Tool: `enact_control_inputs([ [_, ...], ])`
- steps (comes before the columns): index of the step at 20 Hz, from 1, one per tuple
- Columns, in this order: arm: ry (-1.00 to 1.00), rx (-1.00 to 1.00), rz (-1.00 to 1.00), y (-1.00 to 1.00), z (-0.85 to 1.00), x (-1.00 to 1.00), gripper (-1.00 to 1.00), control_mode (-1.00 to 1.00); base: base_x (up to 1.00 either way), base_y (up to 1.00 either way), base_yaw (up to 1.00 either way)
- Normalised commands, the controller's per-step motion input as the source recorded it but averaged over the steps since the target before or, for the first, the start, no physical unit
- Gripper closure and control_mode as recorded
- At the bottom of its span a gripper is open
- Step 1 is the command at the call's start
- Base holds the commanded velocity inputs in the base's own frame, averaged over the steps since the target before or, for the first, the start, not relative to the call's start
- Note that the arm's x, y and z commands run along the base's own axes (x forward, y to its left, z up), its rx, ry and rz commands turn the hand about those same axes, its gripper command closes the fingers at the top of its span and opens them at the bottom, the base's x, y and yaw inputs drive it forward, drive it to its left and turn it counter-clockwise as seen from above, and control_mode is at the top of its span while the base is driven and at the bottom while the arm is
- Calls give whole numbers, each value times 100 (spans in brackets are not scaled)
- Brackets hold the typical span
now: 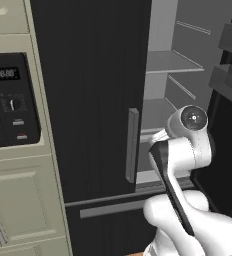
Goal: Gather the carrot and sweet potato from the fridge and place them on a tray on the dining counter. Then gather the fishs from the fridge and place them on the other tray.
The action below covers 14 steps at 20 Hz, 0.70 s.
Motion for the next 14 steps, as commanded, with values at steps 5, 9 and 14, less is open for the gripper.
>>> enact_control_inputs([
  [5,0,0,0,33,0,49,-100,-100,0,0,0],
  [9,-8,0,0,46,-3,9,-100,-100,0,0,0],
  [14,-18,0,0,32,-12,-3,-100,-100,0,0,0],
])
